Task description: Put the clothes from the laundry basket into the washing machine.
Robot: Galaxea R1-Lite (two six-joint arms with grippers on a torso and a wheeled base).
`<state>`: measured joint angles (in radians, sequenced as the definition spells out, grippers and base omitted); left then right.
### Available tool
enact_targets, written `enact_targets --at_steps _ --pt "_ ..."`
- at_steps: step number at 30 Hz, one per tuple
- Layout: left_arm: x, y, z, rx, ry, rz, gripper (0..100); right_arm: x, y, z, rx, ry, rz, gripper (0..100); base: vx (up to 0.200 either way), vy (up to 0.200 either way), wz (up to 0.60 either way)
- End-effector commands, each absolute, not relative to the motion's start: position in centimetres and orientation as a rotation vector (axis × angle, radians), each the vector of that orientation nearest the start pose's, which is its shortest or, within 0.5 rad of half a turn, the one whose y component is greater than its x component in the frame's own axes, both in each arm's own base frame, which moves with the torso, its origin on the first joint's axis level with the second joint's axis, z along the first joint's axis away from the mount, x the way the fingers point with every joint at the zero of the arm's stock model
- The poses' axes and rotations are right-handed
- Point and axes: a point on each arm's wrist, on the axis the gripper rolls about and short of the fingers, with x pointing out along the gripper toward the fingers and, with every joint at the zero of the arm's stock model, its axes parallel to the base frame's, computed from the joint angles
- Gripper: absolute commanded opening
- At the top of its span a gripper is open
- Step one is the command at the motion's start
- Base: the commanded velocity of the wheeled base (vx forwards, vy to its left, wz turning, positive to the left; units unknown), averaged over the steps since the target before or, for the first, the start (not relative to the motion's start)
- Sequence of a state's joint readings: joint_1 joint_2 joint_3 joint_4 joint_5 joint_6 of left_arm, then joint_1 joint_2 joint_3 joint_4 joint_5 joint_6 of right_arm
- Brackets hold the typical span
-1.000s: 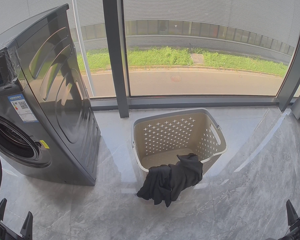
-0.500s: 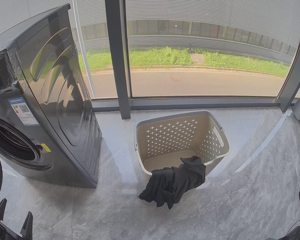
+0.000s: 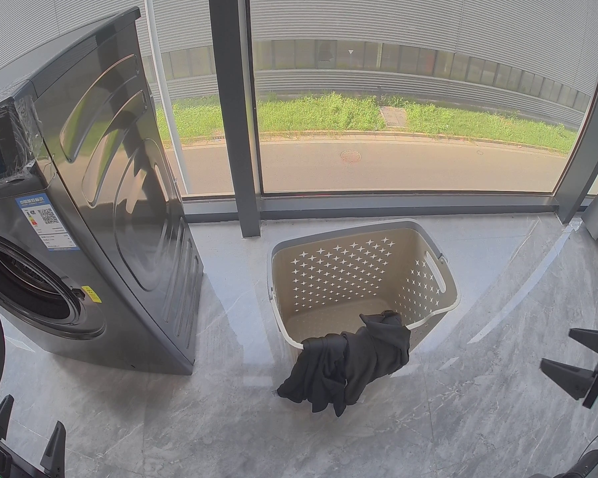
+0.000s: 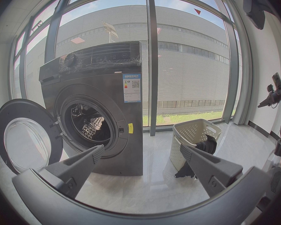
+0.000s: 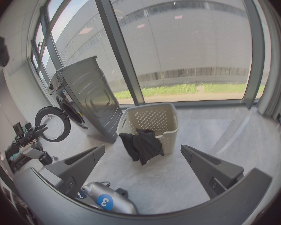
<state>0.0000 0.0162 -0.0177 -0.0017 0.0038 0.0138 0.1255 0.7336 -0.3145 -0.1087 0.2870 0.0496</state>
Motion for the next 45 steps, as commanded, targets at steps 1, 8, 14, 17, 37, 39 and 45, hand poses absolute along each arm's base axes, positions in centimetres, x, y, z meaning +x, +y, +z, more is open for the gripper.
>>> enact_targets --at_steps 1,8,14,17,37,39,45 --pt "-2.3 0.0 7.6 0.014 -0.003 0.005 100 12.0 3.6 14.9 0.12 0.558 0.516 100 0.0 0.0 0.0" --pt "-2.3 0.0 7.6 0.012 -0.005 0.003 100 13.9 4.6 13.4 0.125 0.684 0.531 100 0.0 0.0 0.0" --pt "-2.3 0.0 7.6 0.014 -0.005 0.003 100 17.4 6.3 11.5 0.098 0.708 0.521 100 0.0 0.0 0.0" --pt "-2.3 0.0 7.6 0.014 -0.003 0.003 100 18.4 7.1 10.5 0.086 0.723 0.531 100 0.0 0.0 0.0" --pt "-2.3 0.0 7.6 0.012 -0.005 0.003 100 24.3 10.8 5.8 0.069 0.792 0.477 100 0.0 0.0 0.0" --pt "-2.3 0.0 7.6 0.011 -0.003 0.003 100 24.6 10.9 5.5 0.068 0.796 0.476 100 0.0 0.0 0.0" --pt "-2.3 0.0 7.6 0.011 -0.005 0.003 100 25.9 11.5 4.3 0.063 0.82 0.472 100 0.0 0.0 0.0"
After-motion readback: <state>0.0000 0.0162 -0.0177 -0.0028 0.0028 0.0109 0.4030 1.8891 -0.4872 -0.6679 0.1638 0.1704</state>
